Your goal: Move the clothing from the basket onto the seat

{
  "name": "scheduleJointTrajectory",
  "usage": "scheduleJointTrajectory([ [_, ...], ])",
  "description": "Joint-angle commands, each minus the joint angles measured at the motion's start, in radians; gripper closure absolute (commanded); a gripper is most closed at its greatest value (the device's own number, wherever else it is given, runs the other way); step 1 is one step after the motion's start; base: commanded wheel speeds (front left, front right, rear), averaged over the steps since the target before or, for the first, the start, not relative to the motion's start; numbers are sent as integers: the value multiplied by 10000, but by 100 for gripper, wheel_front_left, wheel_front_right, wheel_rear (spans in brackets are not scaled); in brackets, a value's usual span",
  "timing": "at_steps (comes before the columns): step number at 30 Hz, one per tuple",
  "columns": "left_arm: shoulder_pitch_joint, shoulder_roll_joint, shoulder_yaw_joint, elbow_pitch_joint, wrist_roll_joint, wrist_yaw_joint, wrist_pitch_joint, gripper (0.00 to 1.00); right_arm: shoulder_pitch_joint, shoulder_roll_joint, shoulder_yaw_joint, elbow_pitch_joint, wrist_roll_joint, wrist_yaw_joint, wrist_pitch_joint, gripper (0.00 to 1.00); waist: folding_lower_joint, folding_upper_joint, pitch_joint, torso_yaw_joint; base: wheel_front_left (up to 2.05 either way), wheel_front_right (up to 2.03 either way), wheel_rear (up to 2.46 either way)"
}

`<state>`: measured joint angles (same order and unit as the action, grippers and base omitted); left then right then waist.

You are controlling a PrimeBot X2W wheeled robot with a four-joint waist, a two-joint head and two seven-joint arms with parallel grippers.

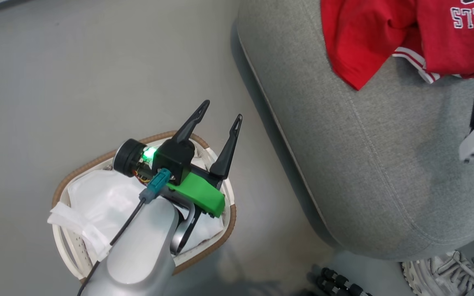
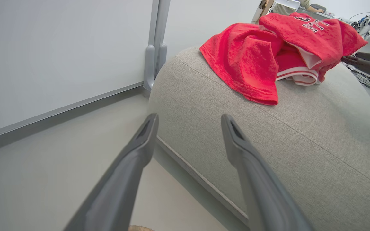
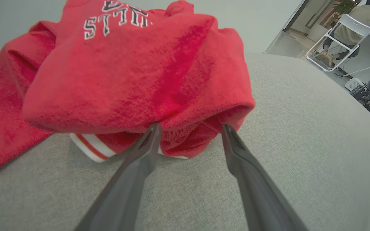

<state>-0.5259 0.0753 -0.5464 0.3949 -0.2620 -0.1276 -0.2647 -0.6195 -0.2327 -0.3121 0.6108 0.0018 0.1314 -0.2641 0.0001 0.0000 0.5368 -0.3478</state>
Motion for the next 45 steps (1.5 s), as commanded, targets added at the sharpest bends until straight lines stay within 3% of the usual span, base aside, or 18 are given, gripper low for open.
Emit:
scheduleJointTrajectory([
  [1,178,-13,41,43,-119,-44,9,0,372,37,32,-203,-80,-14,-2,0,-1,0,-399,-207,0,0,0],
  [9,626,-87,305,130,-124,-44,8,0,1595,687,544,-1292,146,-14,-4,0,-1,0,-1236,-303,0,0,0],
  [14,952,-135,572,78,-131,-44,8,0,1865,572,1663,-1933,468,-14,-2,0,-1,0,-1760,-13,0,0,0],
  [19,1338,-182,952,50,-101,-23,8,0,1943,670,2319,-2472,630,-14,-2,0,-1,0,-2168,499,0,0,0],
  [25,1927,-234,1718,176,-121,159,8,0,2144,872,3512,-2716,864,-14,-2,0,-1,0,-2739,1724,0,0,0],
  [35,2567,-235,3076,170,-68,742,8,0,2454,1486,3623,-2581,976,-14,-2,0,-1,0,-3200,2929,0,0,0],
  [41,3034,-236,3816,64,25,1006,10,0,2670,1707,3621,-2529,800,-14,-2,0,-1,0,-3508,3226,0,0,0],
  [45,3418,-235,4170,-3,-118,958,8,0,2916,1770,3497,-2506,839,-14,-2,0,-1,0,-3751,3348,0,0,0],
])
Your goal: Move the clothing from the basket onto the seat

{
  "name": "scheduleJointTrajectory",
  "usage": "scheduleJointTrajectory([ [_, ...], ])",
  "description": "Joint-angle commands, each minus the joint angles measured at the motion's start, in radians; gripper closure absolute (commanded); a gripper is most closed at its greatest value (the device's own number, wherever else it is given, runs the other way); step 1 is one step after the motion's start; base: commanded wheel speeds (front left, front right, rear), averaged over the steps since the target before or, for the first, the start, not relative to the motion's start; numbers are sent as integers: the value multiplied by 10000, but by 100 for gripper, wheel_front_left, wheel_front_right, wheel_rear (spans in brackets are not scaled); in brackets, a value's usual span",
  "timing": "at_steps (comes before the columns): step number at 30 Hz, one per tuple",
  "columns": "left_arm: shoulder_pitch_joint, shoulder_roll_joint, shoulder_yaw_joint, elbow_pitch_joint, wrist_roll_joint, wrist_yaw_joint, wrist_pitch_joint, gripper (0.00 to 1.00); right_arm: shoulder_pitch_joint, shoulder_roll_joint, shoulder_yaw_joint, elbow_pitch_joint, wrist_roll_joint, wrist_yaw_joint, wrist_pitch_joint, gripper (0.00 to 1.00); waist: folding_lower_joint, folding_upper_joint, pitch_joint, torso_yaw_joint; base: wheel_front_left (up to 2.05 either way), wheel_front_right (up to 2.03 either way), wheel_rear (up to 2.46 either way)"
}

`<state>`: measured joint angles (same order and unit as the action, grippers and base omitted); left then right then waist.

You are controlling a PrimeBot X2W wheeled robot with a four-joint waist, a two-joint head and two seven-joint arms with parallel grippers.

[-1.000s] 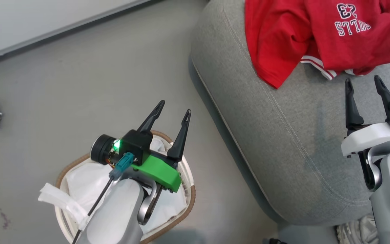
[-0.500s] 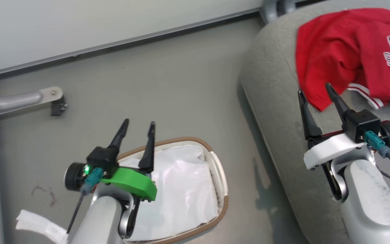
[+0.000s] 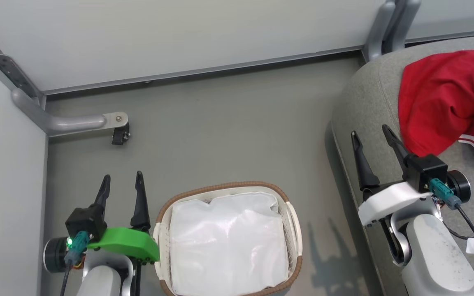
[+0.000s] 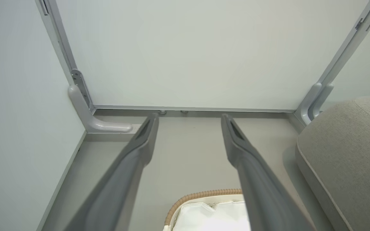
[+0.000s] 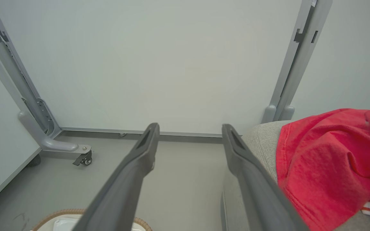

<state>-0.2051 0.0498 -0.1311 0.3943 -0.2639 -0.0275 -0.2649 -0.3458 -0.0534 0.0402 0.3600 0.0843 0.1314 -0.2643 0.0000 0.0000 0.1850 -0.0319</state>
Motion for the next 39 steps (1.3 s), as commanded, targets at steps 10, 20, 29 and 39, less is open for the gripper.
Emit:
scheduleJointTrajectory([
  [10,1092,23,488,239,-594,-155,12,0,1025,0,61,185,324,-15,0,0,0,0,-691,246,0,0,0],
  [20,1294,-49,612,913,-996,-236,81,100,1368,125,50,644,651,0,95,100,0,0,-782,227,0,0,0],
  [29,1246,-41,846,614,-2537,-338,541,100,1490,111,-155,412,2459,-1,558,100,0,0,-857,234,0,0,0],
  [39,1207,-32,1061,303,-4054,-439,981,100,1621,97,-335,169,4234,-2,989,100,0,0,-940,241,0,0,0],
])
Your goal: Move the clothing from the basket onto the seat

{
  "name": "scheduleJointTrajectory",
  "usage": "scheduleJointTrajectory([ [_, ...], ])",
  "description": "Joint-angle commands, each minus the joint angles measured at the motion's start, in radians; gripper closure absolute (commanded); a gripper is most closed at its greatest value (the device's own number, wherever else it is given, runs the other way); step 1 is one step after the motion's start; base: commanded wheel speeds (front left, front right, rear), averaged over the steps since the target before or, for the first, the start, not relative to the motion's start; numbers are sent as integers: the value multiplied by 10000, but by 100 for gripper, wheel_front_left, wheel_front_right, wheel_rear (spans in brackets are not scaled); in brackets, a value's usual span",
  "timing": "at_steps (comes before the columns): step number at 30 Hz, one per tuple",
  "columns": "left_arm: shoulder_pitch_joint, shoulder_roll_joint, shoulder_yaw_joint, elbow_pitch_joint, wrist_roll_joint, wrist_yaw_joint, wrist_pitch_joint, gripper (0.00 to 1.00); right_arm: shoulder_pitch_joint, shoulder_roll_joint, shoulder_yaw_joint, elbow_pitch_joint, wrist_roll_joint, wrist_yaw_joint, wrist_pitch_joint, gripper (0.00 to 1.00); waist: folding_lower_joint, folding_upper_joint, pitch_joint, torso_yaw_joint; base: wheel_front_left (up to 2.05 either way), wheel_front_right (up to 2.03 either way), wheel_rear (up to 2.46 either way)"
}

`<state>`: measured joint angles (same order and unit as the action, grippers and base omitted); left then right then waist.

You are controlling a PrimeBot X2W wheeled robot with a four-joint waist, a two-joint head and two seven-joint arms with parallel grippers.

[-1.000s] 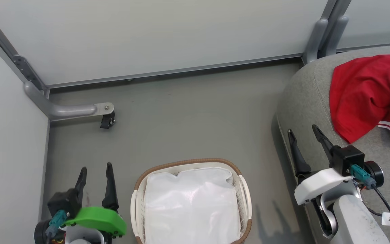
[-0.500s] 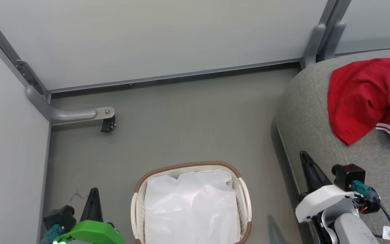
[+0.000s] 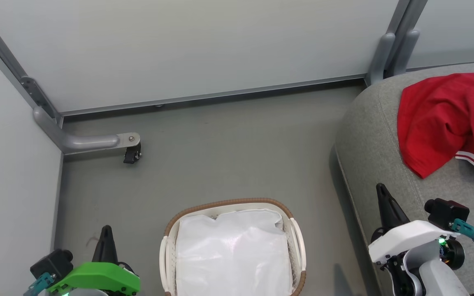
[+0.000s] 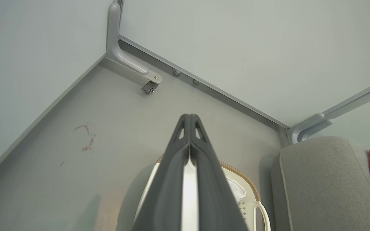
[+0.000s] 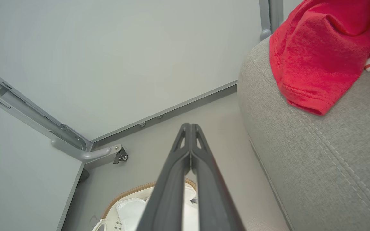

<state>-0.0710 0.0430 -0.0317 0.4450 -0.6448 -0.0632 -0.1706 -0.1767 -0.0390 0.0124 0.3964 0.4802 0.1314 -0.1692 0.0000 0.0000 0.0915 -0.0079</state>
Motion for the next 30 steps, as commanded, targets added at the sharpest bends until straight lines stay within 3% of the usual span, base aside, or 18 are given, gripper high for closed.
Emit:
scheduleJointTrajectory([
  [1,-139,36,93,-234,-403,-90,84,100,-57,-49,-77,-219,459,-2,86,100,0,0,-13,2,0,0,0],
  [30,-280,61,633,-943,-4040,-332,1170,100,244,-85,-550,-751,4711,-5,1164,100,0,0,-262,24,0,0,0],
])
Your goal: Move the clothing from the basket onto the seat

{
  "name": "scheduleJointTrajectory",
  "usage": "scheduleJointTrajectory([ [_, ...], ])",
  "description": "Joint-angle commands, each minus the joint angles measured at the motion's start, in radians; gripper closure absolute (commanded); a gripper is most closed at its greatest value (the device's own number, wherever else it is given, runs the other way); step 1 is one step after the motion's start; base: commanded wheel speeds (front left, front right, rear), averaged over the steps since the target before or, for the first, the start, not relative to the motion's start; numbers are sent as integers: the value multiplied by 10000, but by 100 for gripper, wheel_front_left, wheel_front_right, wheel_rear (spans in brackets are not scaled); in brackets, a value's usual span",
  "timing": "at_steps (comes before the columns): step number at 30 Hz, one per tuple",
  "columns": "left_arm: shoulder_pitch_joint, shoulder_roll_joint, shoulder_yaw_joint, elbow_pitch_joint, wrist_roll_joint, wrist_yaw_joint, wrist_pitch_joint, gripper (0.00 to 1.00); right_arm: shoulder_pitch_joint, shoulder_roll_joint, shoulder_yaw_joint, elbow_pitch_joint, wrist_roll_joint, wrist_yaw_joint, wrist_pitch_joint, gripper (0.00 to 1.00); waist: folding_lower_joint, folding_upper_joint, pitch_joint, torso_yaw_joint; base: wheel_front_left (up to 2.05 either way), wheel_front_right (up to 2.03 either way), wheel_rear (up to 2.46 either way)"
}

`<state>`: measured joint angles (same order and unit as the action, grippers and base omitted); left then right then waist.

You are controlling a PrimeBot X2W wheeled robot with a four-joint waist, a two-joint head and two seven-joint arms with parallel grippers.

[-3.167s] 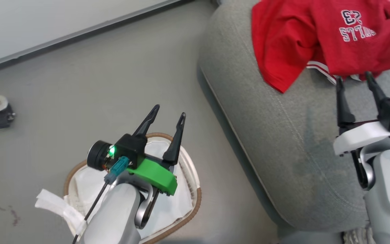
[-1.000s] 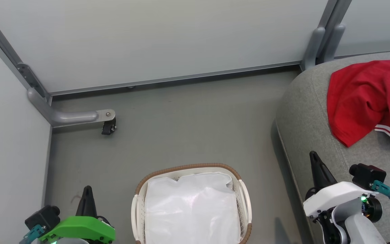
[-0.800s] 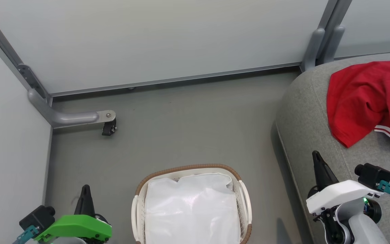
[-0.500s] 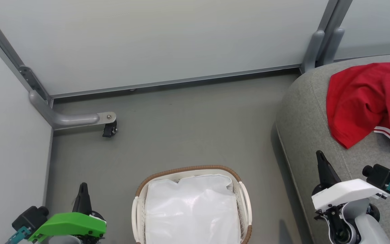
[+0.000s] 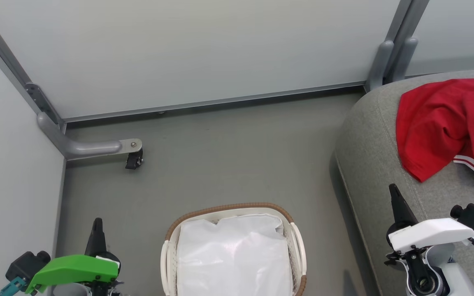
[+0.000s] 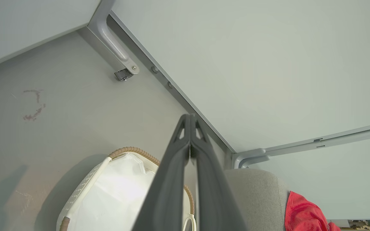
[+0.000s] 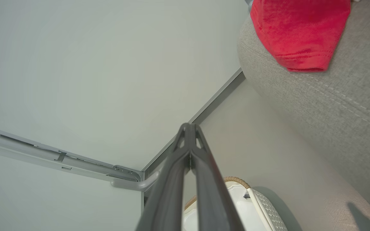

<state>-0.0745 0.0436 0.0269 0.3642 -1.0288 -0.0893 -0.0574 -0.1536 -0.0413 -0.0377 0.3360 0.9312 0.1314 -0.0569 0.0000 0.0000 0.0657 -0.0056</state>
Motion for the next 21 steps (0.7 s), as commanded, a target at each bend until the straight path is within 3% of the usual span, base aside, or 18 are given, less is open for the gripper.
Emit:
scheduleJointTrajectory([
  [1,-248,56,60,-154,-289,-79,66,100,22,-64,-61,-160,305,-6,71,100,0,0,-12,2,0,0,0],
  [21,-313,70,342,-524,-2168,-193,636,100,173,-83,-310,-432,2513,-7,639,100,0,0,-179,17,0,0,0],
])
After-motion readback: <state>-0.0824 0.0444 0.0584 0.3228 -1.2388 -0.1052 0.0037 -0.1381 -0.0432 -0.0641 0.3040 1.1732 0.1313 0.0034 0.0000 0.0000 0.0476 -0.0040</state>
